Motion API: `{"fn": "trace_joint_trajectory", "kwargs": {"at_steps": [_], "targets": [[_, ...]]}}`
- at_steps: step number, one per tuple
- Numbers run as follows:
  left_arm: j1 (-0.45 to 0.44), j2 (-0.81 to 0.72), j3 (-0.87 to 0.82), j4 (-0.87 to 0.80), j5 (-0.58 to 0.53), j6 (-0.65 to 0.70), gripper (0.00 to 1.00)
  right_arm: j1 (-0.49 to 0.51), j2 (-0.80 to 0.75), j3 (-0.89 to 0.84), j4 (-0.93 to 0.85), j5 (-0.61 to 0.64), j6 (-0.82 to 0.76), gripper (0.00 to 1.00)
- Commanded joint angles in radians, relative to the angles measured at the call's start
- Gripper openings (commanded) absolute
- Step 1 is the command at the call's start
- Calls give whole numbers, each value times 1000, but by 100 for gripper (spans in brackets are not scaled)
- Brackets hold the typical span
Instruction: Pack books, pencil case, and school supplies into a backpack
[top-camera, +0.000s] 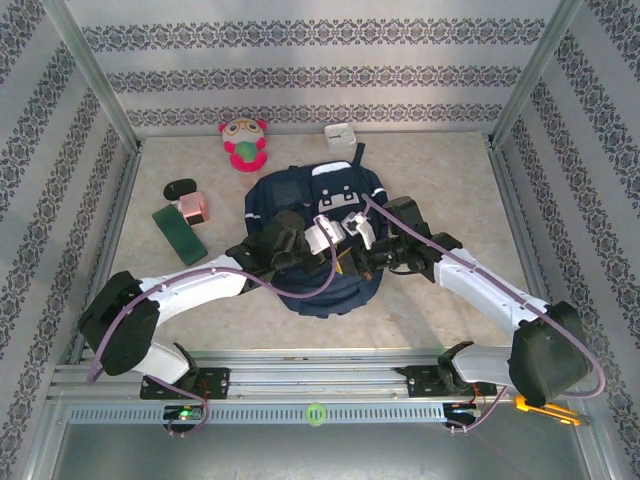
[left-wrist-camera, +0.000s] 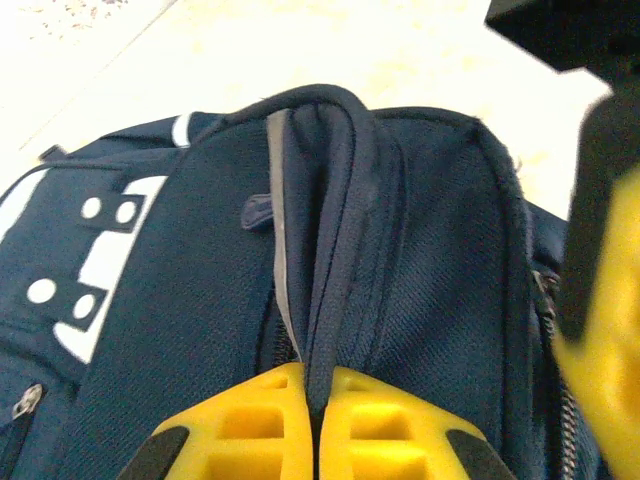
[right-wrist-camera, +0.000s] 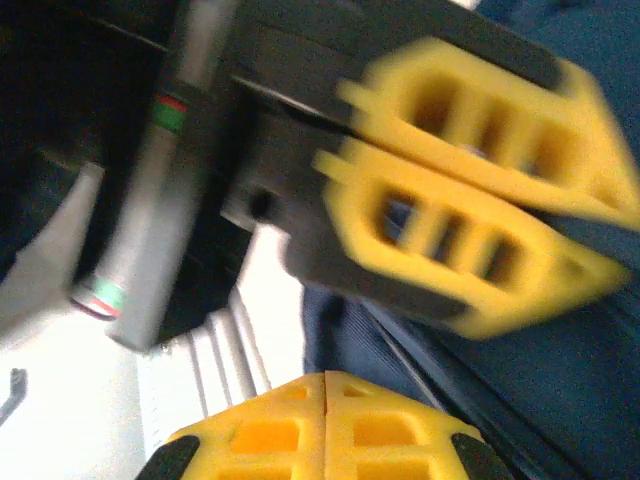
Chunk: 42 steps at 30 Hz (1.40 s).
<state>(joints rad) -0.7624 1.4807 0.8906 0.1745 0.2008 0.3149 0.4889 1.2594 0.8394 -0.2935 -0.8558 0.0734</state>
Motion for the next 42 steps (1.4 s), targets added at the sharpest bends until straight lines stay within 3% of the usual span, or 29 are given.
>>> {"fn": "trace_joint_trajectory", "kwargs": {"at_steps": [1,2,5,8,15,24,27,29,33,36,42], "targets": [[-16,-24,47,152,10,-28,0,-4,-44,-16,47,-11,77,0],[-16,-28,43,155,11,-24,0,-13,-55,-16,35,-2,94,3],[-10,-44,13,185,15,-13,0,-57,-96,-17,-18,28,178,29],[4,-56,-17,211,51,-8,0,-120,-151,-29,-73,53,286,44],[40,-68,-72,314,186,-45,0,-293,-211,-90,-74,94,596,60],[49,-70,-80,322,265,-32,0,-284,-58,-97,196,22,878,66],[48,-72,-80,302,292,-11,0,-275,-17,-102,290,27,939,65],[49,-72,-81,293,314,3,0,-263,17,-102,340,28,976,60],[49,-60,-71,273,302,33,0,-239,35,-111,391,60,1028,26],[68,-39,-61,276,270,26,0,-231,-34,-161,396,154,1067,1],[115,-3,-55,307,295,22,0,-166,-164,-253,398,301,1136,0]]}}
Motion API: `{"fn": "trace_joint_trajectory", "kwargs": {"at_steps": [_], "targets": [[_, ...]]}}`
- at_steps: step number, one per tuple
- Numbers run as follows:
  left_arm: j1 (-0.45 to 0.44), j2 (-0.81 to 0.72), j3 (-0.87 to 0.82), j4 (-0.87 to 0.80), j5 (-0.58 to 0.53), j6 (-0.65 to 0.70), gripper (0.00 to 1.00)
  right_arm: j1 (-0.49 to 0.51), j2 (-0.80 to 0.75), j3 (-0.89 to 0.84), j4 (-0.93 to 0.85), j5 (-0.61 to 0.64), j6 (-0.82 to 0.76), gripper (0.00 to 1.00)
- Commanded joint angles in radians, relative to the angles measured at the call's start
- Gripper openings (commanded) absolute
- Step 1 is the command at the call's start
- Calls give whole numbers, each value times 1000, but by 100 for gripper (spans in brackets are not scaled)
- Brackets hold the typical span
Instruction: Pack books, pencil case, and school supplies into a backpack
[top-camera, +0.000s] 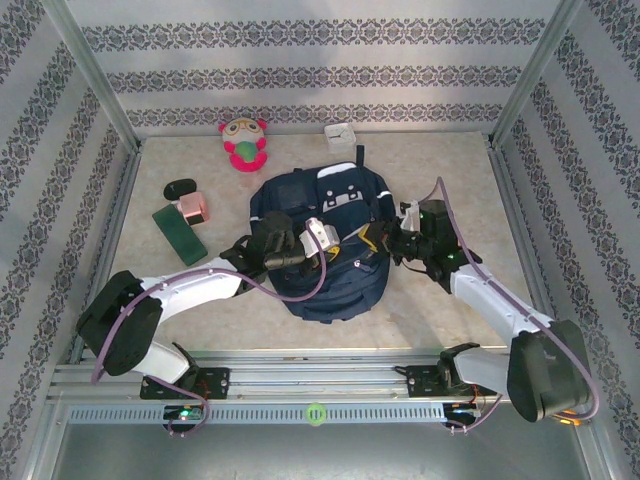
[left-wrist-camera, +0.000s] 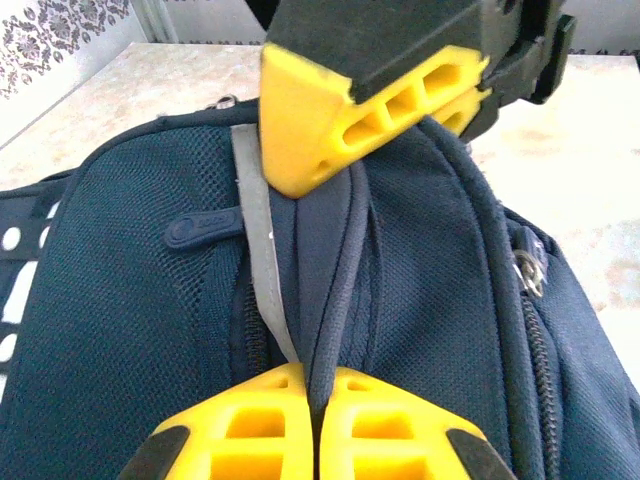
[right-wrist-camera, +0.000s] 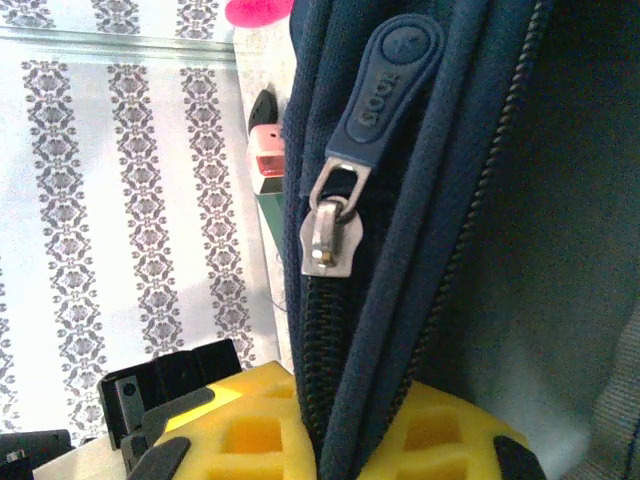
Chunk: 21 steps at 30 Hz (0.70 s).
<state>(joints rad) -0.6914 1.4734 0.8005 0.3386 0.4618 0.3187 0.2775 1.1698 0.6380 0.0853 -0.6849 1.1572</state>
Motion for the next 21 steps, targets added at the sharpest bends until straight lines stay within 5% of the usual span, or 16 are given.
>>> {"fn": "trace_joint_trajectory", "kwargs": {"at_steps": [1,4,6,10,15,21], "targets": [[49,9,39,143,39,20,0,55,-88,-59,20,150,60,0],[75,37,61,123,61,39,0,112,-135,-96,22,235,95,0],[93,54,75,114,52,41,1,204,-204,-141,38,418,150,0],[93,6,90,36,23,-24,19,254,-225,-138,69,531,157,0],[90,-136,109,-174,-65,-251,43,312,-217,-102,73,644,168,0],[37,-301,118,-458,-218,-588,49,399,-153,-70,123,777,204,0]]}}
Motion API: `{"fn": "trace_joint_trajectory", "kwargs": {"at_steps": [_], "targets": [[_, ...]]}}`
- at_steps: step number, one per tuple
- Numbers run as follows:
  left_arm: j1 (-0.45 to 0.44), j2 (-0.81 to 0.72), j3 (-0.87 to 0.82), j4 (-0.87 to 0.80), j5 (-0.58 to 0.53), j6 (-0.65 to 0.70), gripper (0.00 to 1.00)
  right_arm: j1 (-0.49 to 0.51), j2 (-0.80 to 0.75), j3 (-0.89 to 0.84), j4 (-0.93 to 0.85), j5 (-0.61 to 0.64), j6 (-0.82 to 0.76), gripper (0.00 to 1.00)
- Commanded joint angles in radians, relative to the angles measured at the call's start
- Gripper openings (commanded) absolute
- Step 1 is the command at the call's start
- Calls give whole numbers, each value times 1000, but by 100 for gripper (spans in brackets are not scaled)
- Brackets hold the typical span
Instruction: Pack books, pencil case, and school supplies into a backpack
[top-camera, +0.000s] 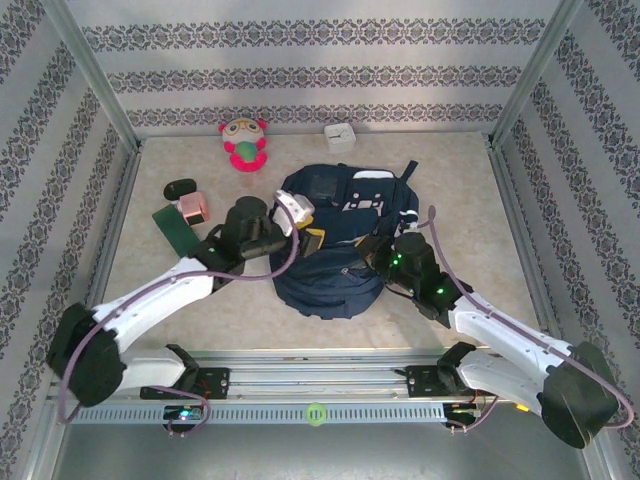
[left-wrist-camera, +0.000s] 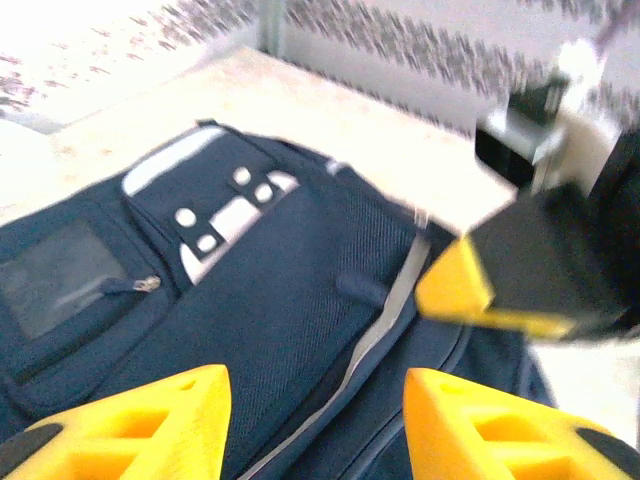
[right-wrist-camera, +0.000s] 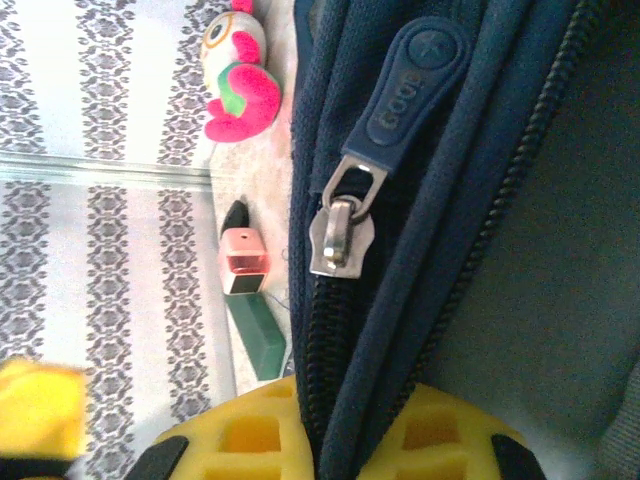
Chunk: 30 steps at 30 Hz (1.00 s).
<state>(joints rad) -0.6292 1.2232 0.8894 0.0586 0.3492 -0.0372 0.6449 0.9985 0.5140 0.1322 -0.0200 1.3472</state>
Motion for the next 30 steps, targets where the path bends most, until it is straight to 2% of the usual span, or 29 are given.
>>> {"fn": "trace_joint_trajectory", "kwargs": {"at_steps": [1,7,13,21,30], "targets": [[-43,-68,35,-229,-131,-294,49,45,32,67,81,131,17,0],[-155,-74,78,-467,-222,-618,51,102,98,114,133,208,16,0],[-267,-10,70,-425,-273,-824,51,118,135,141,159,210,7,0],[-357,107,92,-375,-346,-922,52,124,148,155,171,195,-10,0],[-368,173,107,-281,-425,-986,60,134,154,165,183,179,-18,0]]}}
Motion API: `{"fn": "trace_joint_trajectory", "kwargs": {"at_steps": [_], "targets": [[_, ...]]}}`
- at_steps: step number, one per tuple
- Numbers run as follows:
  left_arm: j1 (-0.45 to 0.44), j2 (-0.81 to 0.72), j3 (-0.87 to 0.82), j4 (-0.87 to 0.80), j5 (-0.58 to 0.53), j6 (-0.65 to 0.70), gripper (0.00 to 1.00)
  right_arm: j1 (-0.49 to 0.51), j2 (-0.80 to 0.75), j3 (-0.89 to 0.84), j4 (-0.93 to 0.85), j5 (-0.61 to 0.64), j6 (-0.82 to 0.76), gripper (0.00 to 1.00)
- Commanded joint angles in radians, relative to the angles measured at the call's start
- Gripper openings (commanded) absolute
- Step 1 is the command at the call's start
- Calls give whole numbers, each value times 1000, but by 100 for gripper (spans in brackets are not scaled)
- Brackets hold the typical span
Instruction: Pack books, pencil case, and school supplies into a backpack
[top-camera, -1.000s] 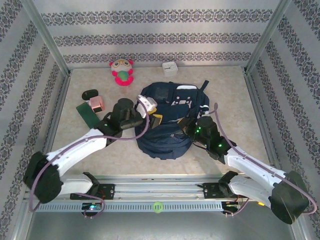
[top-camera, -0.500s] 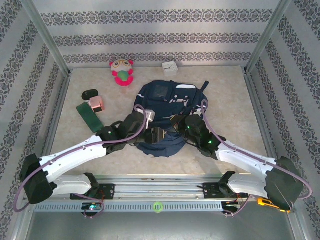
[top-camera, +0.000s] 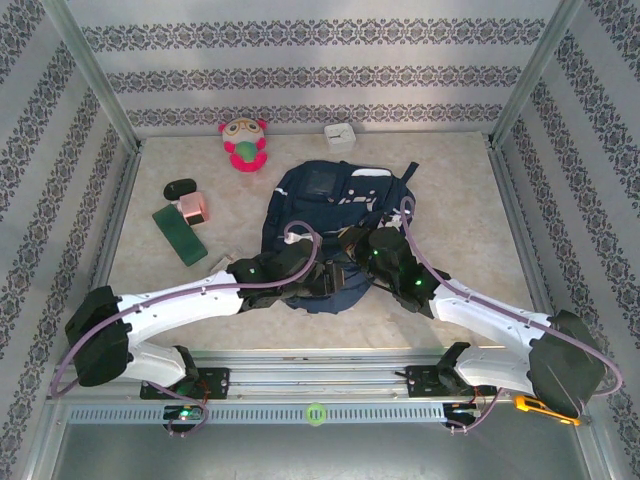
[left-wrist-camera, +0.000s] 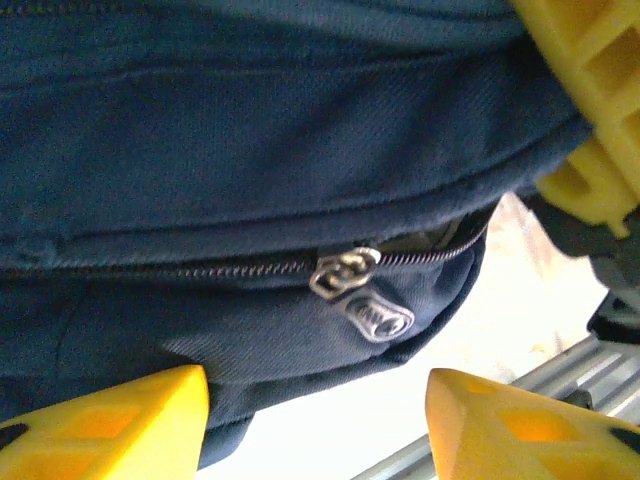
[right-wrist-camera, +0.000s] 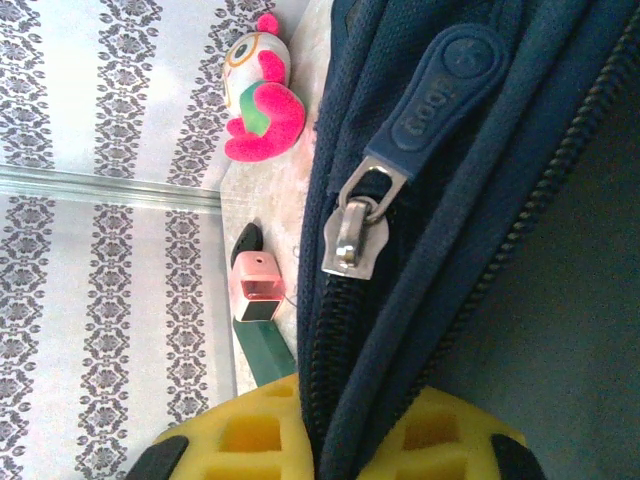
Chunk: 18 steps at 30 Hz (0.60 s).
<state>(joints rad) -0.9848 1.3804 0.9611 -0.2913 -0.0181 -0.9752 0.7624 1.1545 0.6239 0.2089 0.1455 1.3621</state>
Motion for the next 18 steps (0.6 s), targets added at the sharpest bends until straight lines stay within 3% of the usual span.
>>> {"fn": "trace_joint_trajectory", "kwargs": {"at_steps": [1,5,8,18], "targets": [[-12,23,38,78,-64,-59,61,20,0,57,109,12,-34,0],[-12,44,44,92,-107,-81,59,29,7,62,113,1,-35,0],[-12,52,42,65,-152,-95,46,31,9,68,113,-7,-43,0],[-10,6,-21,111,-176,-88,16,25,-1,69,99,-13,-63,0]]}}
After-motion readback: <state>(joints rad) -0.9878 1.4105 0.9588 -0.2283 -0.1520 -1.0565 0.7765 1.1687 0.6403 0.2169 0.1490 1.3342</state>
